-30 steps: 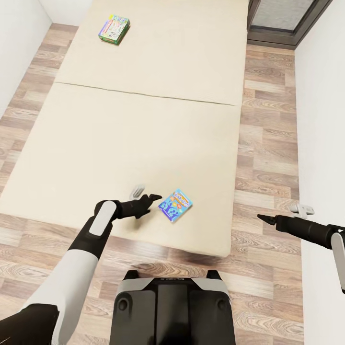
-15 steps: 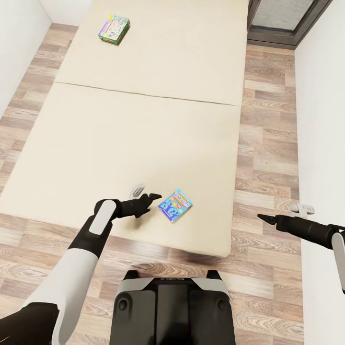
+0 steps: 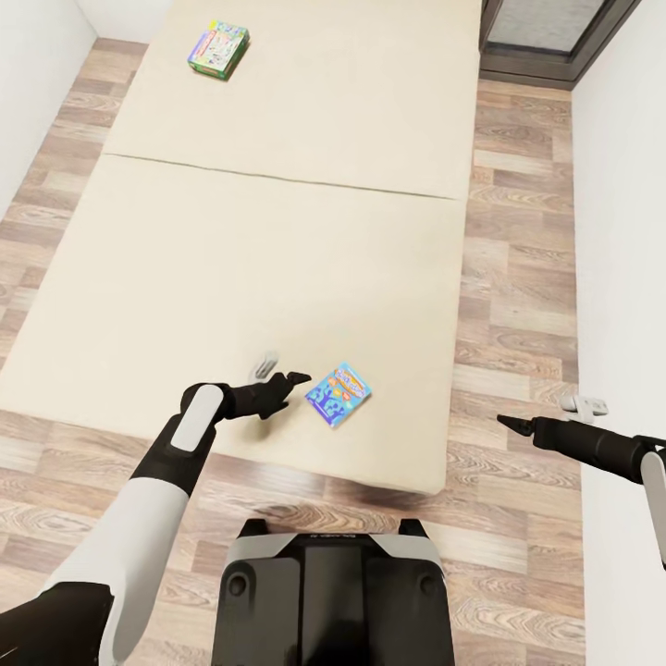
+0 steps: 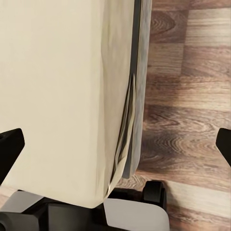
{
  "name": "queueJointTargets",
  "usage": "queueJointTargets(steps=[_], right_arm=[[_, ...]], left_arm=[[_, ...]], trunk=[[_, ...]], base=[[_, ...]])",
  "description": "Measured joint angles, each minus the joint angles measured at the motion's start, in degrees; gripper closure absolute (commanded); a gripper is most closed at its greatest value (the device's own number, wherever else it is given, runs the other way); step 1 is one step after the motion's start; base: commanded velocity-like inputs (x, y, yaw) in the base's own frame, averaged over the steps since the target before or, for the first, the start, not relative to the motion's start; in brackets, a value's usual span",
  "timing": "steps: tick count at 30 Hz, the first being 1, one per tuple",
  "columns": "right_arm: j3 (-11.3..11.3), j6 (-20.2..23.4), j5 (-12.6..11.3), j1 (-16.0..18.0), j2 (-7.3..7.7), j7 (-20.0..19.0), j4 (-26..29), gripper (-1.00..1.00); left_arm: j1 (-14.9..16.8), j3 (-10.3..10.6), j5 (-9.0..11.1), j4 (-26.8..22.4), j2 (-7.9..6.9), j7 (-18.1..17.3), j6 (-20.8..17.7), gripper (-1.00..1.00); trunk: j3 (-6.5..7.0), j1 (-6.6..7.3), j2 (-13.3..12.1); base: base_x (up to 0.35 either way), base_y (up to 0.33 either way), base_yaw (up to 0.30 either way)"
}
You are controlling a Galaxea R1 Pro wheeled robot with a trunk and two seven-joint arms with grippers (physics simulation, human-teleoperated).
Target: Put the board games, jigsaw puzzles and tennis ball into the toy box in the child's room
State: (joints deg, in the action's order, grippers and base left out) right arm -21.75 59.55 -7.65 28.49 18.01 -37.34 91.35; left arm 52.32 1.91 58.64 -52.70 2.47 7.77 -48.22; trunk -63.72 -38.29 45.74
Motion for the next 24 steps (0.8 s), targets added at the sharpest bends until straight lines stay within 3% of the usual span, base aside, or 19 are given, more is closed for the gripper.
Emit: queueJointTargets(steps=[24], right_arm=[[-0.21,0.00,-0.06,-0.12,0.00,-0.04,0.35,-1.00]], left_arm=[[0.40,0.06,0.36,0.04,0.01,0.04,-0.09,-1.00]], trunk=[[-1.19,0.01,0.00]], base=[[0.000,0.000,-0.005]])
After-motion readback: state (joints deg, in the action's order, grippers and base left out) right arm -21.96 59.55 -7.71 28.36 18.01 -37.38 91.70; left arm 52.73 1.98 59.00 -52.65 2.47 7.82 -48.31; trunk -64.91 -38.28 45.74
